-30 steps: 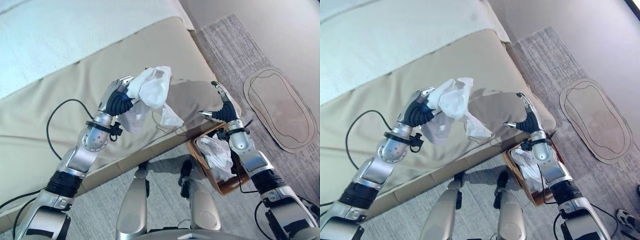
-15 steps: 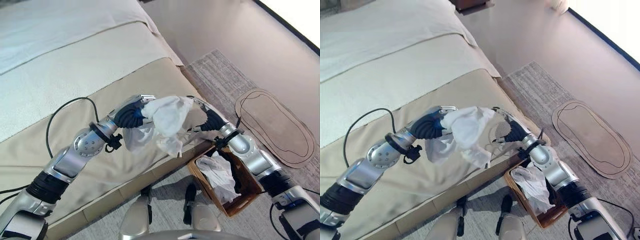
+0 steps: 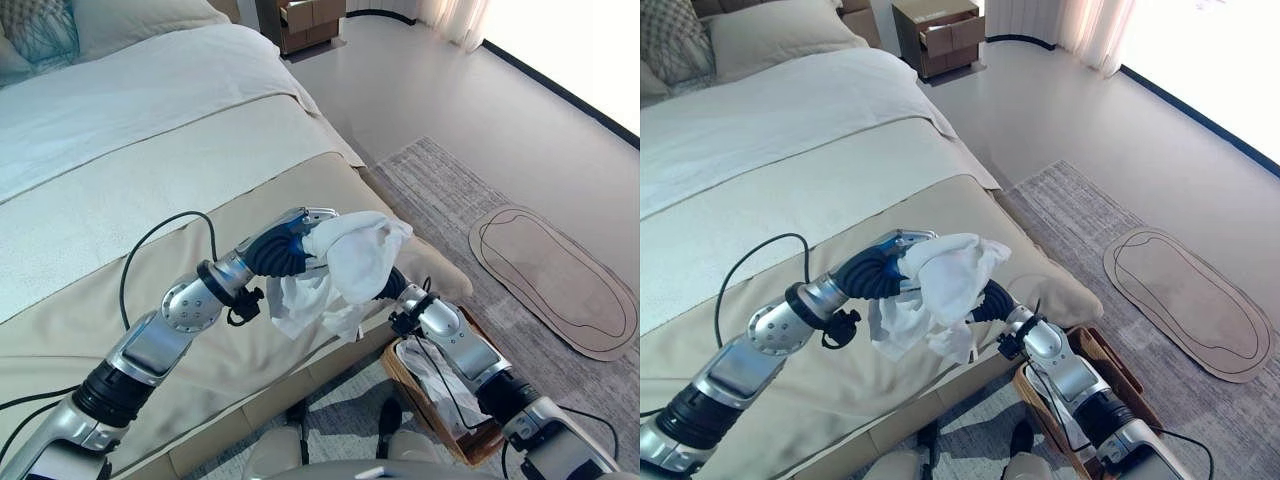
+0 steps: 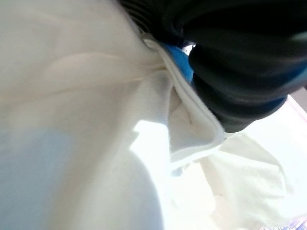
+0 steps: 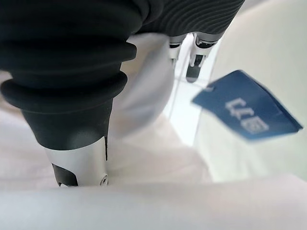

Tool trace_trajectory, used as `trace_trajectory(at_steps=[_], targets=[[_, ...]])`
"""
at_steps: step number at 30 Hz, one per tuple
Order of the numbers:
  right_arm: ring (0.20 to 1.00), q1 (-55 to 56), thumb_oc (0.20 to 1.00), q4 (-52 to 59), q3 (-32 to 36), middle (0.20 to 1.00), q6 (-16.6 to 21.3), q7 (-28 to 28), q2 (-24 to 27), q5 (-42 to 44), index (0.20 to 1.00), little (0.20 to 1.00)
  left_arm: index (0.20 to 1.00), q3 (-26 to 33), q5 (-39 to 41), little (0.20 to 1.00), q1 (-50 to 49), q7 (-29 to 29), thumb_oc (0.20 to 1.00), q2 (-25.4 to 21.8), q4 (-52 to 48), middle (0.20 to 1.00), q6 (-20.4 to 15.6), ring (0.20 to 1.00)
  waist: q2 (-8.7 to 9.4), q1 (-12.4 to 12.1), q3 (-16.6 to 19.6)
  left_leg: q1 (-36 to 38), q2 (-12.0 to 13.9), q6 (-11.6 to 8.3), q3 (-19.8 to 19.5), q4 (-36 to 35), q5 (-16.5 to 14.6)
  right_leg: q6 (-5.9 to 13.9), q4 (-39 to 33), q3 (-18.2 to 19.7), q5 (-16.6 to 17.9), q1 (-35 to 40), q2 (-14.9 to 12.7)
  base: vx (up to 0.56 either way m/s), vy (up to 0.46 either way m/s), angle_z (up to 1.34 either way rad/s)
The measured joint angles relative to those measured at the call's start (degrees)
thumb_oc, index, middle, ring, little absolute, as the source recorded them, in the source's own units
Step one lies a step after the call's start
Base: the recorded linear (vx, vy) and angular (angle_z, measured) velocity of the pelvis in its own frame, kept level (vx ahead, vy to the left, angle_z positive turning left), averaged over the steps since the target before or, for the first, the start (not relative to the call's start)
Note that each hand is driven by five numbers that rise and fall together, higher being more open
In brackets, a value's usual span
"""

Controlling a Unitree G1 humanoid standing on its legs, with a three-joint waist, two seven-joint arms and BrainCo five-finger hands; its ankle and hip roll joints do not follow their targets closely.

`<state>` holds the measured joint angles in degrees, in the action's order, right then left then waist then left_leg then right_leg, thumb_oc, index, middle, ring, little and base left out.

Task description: Pick up clothes into the bucket

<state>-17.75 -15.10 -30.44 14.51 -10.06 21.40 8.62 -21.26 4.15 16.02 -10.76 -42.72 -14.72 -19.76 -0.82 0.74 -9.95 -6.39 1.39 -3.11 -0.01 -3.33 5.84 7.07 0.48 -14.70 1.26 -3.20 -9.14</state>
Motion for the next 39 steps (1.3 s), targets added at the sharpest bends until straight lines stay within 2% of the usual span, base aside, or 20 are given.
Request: trace_trajectory(at_steps=[9, 10, 11, 16, 24, 29, 33, 34, 35, 39], targets=[[1.000, -0.7, 1.000, -1.1, -4.6, 1.000, -1.0, -3.4, -0.4, 2.6, 1.000, 1.000, 0.200, -0.1, 1.3, 0.200, -0.2, -0.7, 0.200, 1.9, 0.0, 0.200, 0.0, 0.200, 0.00, 0.0, 0.5, 0.6, 0.0, -0.01, 0.1, -0.1, 0.0, -0.02, -0.4, 0.0, 0.0, 0.7, 0.1, 0.00, 0.000, 0.00], [0.448, -0.7, 0.448, -1.2, -5.5, 0.448, -1.4, -3.6, -1.0, 2.8, 0.448, 0.448, 0.200, -0.1, 1.3, 0.200, -0.2, -0.8, 0.200, 2.3, 0.0, 0.200, 0.0, 0.200, -0.04, 0.0, 0.6, 0.8, 0.0, -0.02, 0.1, -0.1, 0.0, -0.02, -0.5, 0.0, 0.0, 0.9, 0.1, 0.00, 0.000, 0.00], [0.200, -0.8, 0.200, -1.2, -6.1, 0.200, -1.4, -3.8, -0.9, 2.9, 0.200, 0.200, 0.200, -0.1, 1.3, 0.200, -0.2, -0.8, 0.200, 2.6, 0.0, 0.200, 0.0, 0.200, -0.06, 0.0, 0.7, 0.8, 0.0, -0.03, 0.1, -0.1, 0.0, -0.02, -0.5, 0.0, 0.0, 0.9, 0.1, 0.00, 0.000, 0.00], [0.200, -1.0, 0.200, -1.3, -6.5, 0.200, -1.5, -4.7, -2.9, 6.5, 0.200, 0.200, 0.200, -0.1, 1.7, 0.200, -0.2, -0.7, 0.200, 4.0, 0.0, 0.200, 0.0, 0.200, -0.06, 0.0, 0.9, 0.8, 0.1, -0.05, 0.1, -0.2, 0.0, -0.02, -0.5, 0.0, 0.0, 0.9, 0.1, 0.00, 0.000, 0.00], [0.200, 0.6, 0.200, -3.4, -5.7, 0.200, -2.2, -5.7, -2.5, 12.3, 0.200, 0.200, 0.200, 0.0, 1.9, 0.200, -2.4, -0.7, 0.200, 4.0, 0.0, 0.200, 0.0, 0.200, -0.06, 0.0, 1.9, 0.8, 0.1, -0.05, 0.1, -0.3, 0.0, -0.02, -0.5, 0.0, 0.0, 0.9, 0.1, 0.00, 0.000, 0.00], [0.200, 4.9, 0.200, -3.7, -2.6, 0.200, -2.4, -5.6, -2.7, 15.0, 0.200, 0.200, 0.200, 0.5, 1.9, 0.200, -4.9, -0.6, 0.200, 4.5, 0.0, 0.200, 0.0, 0.200, -0.07, 0.0, 1.9, 1.4, 0.1, -0.04, 0.2, -0.6, 0.0, -0.02, -0.7, 0.1, 0.0, 1.3, 0.1, 0.00, -0.001, -0.01], [0.200, 8.9, 0.200, -4.0, 0.6, 0.200, -2.3, -5.6, -3.1, 17.1, 0.200, 0.200, 0.200, 1.9, 1.8, 0.200, -8.6, -0.3, 0.200, 6.9, 0.1, 0.200, 0.0, 0.200, -0.18, 0.0, 2.5, 1.9, 0.1, -0.05, 0.6, -1.1, 0.0, -0.01, -0.8, 0.2, 0.0, 1.5, 0.1, 0.01, -0.004, -0.04], [0.200, 9.9, 0.200, -4.1, 1.4, 0.200, -2.3, -5.6, -3.3, 18.1, 0.200, 0.200, 0.564, 2.4, 1.8, 0.564, -9.7, 0.1, 0.564, 7.5, 0.3, 0.564, 0.0, 0.564, -0.21, 0.1, 2.5, 1.9, 0.2, -0.04, 0.6, -1.1, 0.0, -0.01, -0.8, 0.2, 0.0, 1.5, 0.1, 0.00, 0.000, 0.00], [0.200, 10.5, 0.200, -4.1, 1.9, 0.200, -2.3, -5.5, -3.5, 18.3, 0.200, 0.200, 1.000, 2.6, 1.8, 1.000, -10.2, 0.4, 1.000, 8.0, 0.5, 1.000, 0.0, 1.000, -0.22, 0.2, 2.6, 2.0, 0.2, -0.05, 0.7, -1.1, 0.0, -0.01, -0.8, 0.2, 0.0, 1.5, 0.2, 0.01, 0.001, -0.04], [0.200, 15.2, 0.200, -3.4, 4.5, 0.200, -2.3, -4.8, -2.9, 20.3, 0.200, 0.200, 1.000, 2.9, 1.7, 1.000, -12.6, 2.0, 1.000, 10.4, 3.3, 1.000, -0.2, 1.000, -0.49, 0.4, 3.0, 2.6, 0.3, -0.04, 1.3, -1.5, 0.0, 0.00, -0.8, 0.8, 0.0, 1.6, 0.2, 0.00, -0.003, -0.07]])
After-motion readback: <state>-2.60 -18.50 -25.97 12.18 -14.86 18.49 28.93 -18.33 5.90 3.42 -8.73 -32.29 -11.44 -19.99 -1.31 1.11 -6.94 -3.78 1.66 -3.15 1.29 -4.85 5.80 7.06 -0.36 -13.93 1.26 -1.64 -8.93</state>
